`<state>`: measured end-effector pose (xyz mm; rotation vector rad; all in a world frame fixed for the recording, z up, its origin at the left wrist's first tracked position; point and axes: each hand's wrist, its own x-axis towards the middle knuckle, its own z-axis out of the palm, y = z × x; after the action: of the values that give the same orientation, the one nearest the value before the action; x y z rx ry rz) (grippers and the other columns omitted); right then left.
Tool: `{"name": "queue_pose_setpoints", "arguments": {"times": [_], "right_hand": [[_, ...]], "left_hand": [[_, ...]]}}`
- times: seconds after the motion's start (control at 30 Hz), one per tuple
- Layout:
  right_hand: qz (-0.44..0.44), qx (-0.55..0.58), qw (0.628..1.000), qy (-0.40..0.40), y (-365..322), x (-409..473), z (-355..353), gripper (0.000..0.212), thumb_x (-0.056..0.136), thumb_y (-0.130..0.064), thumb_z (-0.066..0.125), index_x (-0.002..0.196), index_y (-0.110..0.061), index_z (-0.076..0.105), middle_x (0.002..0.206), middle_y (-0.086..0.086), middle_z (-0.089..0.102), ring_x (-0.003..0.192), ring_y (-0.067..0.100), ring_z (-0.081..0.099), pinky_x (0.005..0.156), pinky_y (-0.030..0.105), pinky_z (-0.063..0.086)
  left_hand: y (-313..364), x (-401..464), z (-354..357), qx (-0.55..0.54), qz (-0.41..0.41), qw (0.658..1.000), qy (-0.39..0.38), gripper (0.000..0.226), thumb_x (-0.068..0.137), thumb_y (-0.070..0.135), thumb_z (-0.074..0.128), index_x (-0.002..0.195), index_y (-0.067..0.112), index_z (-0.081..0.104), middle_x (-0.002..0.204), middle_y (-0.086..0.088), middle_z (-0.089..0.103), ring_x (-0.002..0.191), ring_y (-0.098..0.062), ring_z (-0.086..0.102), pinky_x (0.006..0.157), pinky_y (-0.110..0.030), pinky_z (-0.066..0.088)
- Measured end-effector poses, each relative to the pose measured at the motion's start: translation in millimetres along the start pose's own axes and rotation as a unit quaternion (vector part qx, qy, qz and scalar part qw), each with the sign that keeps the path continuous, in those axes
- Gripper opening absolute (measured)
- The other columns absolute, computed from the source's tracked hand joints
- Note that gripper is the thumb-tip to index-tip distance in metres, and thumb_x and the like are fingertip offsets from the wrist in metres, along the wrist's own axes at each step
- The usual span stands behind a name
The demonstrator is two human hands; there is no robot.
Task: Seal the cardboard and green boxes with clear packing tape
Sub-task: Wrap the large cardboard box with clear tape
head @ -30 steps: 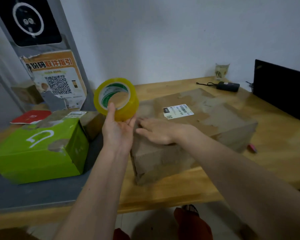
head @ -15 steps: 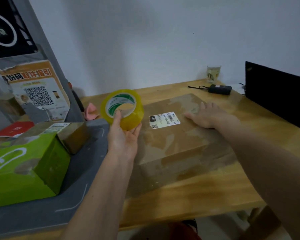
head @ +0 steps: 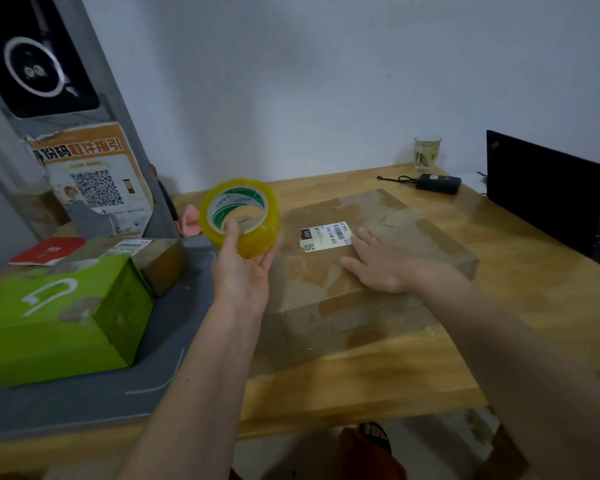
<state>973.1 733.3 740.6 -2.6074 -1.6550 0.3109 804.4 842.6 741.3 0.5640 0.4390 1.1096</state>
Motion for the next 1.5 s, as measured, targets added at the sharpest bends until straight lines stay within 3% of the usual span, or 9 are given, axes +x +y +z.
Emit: {"name": "queue_pose_setpoints", "arguments": {"times": [0.13,0.23,0.37,0.53,0.77,1.07,1.2,1.4,1.5], "right_hand": [[-0.049,0.037,0.996,0.063,-16,-36,9,0.054,0.105,-0.041,0.023,0.152,-0.014,0.026,0.161,0.000,0.017,0.148,0.017,0.013,0.117,0.034,0.016],[-0.035,0.196,0.956,0.214,-33,-42,21,0.035,0.101,-0.034,0.040,0.095,-0.012,0.067,0.105,0.005,0.067,0.102,0.028,0.059,0.083,0.039,0.046],[-0.062,0.510,0.826,0.233,-73,-42,9,0.020,0.096,-0.031,0.054,0.097,-0.016,0.067,0.099,0.003,0.071,0.097,0.020,0.066,0.085,0.038,0.054],[-0.074,0.678,0.723,0.109,-119,-48,-19,0.052,0.089,-0.044,0.064,0.125,-0.008,0.057,0.112,0.008,0.068,0.096,0.020,0.068,0.079,0.033,0.056],[-0.135,0.817,0.558,0.052,-142,-58,-25,0.013,0.089,0.001,0.060,0.102,0.001,0.062,0.076,0.006,0.071,0.069,0.014,0.068,0.063,0.028,0.054],[-0.217,0.836,0.498,0.075,-138,-67,-28,0.027,0.087,0.006,0.055,0.112,-0.002,0.056,0.069,-0.002,0.067,0.062,0.008,0.064,0.077,0.031,0.055],[-0.239,0.827,0.501,0.086,-130,-67,-26,0.055,0.077,0.004,0.068,0.129,0.001,0.051,0.080,0.000,0.063,0.069,0.012,0.062,0.087,0.037,0.051],[-0.243,0.810,0.526,0.092,-133,-70,-7,0.026,0.084,0.014,0.055,0.103,-0.005,0.057,0.069,-0.006,0.066,0.069,0.009,0.063,0.082,0.030,0.050],[-0.232,0.812,0.530,0.079,-136,-69,3,0.037,0.080,0.010,0.060,0.115,-0.001,0.057,0.091,0.008,0.068,0.090,0.023,0.062,0.085,0.038,0.049]], "left_hand": [[26,-9,-15,-0.001,0.018,1.000,-0.005,0.032,0.098,0.027,0.057,0.130,0.020,0.054,0.127,-0.007,0.065,0.116,-0.025,0.063,0.098,-0.044,0.051],[43,-17,-25,0.001,0.025,1.000,-0.011,0.040,0.100,0.031,0.052,0.138,0.021,0.050,0.133,-0.005,0.062,0.119,-0.025,0.061,0.090,-0.041,0.053],[63,-34,-34,0.048,-0.034,0.996,-0.064,0.042,0.101,0.033,0.048,0.140,0.019,0.048,0.131,-0.008,0.063,0.118,-0.027,0.061,0.090,-0.042,0.054],[77,-55,-47,0.142,-0.102,0.974,-0.141,0.037,0.099,0.035,0.047,0.131,0.020,0.054,0.125,-0.010,0.067,0.116,-0.030,0.062,0.096,-0.045,0.050],[75,-67,-54,0.109,-0.170,0.961,-0.188,0.062,0.083,0.052,0.061,0.133,0.016,0.055,0.133,-0.018,0.060,0.119,-0.039,0.060,0.090,-0.055,0.054],[59,-72,-58,-0.093,-0.322,0.901,-0.274,0.114,0.067,0.076,0.063,0.138,-0.011,0.042,0.140,-0.036,0.044,0.130,-0.051,0.045,0.108,-0.062,0.032],[67,-77,-62,-0.121,-0.311,0.905,-0.265,0.086,0.067,0.035,0.086,0.127,-0.017,0.053,0.137,-0.036,0.048,0.119,-0.050,0.055,0.099,-0.062,0.043],[62,-82,-63,-0.060,-0.280,0.930,-0.231,0.064,0.048,-0.012,0.085,0.110,-0.010,0.067,0.116,-0.029,0.063,0.091,-0.039,0.070,0.077,-0.058,0.057],[57,-82,-64,-0.038,-0.300,0.936,-0.179,0.071,0.031,-0.021,0.089,0.099,-0.012,0.070,0.100,-0.026,0.068,0.075,-0.033,0.071,0.066,-0.057,0.058]]}}
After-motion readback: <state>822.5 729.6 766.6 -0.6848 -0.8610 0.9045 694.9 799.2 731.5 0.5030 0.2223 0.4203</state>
